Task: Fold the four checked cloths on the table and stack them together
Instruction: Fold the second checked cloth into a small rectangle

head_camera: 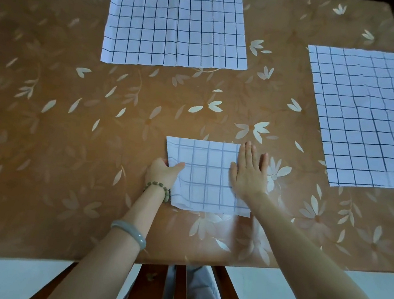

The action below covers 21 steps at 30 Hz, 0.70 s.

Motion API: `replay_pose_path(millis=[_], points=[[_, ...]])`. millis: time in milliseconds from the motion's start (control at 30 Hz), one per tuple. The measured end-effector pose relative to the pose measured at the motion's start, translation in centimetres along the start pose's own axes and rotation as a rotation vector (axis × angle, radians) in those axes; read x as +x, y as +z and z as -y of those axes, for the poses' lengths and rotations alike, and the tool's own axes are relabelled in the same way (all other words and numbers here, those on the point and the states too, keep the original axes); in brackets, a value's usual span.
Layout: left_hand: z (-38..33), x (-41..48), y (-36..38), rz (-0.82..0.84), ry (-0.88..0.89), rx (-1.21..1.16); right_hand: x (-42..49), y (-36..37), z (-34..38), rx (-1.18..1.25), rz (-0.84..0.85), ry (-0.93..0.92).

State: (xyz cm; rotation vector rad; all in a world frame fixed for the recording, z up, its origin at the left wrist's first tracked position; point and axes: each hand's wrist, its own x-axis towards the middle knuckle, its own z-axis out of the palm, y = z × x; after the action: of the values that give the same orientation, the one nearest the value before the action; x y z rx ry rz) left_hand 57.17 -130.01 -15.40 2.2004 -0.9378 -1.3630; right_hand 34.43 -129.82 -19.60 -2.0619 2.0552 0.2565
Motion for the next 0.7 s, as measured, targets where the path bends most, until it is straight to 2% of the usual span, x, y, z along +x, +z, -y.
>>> replay_pose_path(millis=[100,200,333,400,467,600,700], points=[[-0.2,-0.4,0.1,0.053,0.027,-0.017,0.1,-0.6,0.0,-0.019,-0.003,0.008],[-0.2,-0.8,-0.5,0.089,0.049,-0.03,-0.3,-1.3,0.9,-0.018,-0.151,0.026],[1.1,-0.9,-2.2,0.128,0.056,-0.002,-1.5,-1.9,4.8,0.215,-0.222,-0.12],[2.3,-1.0,-3.5,0.125,0.059,0.039,-2.8,-1.9,7.2,0.401,-0.08,-0.154],[3.6,-1.1,-4.5,0.127,0.063,0.098,-3.4,-2.0,8.9,0.464,0.09,-0.164],[4.6,-1.6,-5.2,0.114,0.082,0.132,-1.6,-3.3,9.7,0.391,0.354,-0.159],[4.8,-1.5,-4.9,0.107,0.092,0.116,-0.8,-3.8,9.6,0.319,0.444,-0.182]])
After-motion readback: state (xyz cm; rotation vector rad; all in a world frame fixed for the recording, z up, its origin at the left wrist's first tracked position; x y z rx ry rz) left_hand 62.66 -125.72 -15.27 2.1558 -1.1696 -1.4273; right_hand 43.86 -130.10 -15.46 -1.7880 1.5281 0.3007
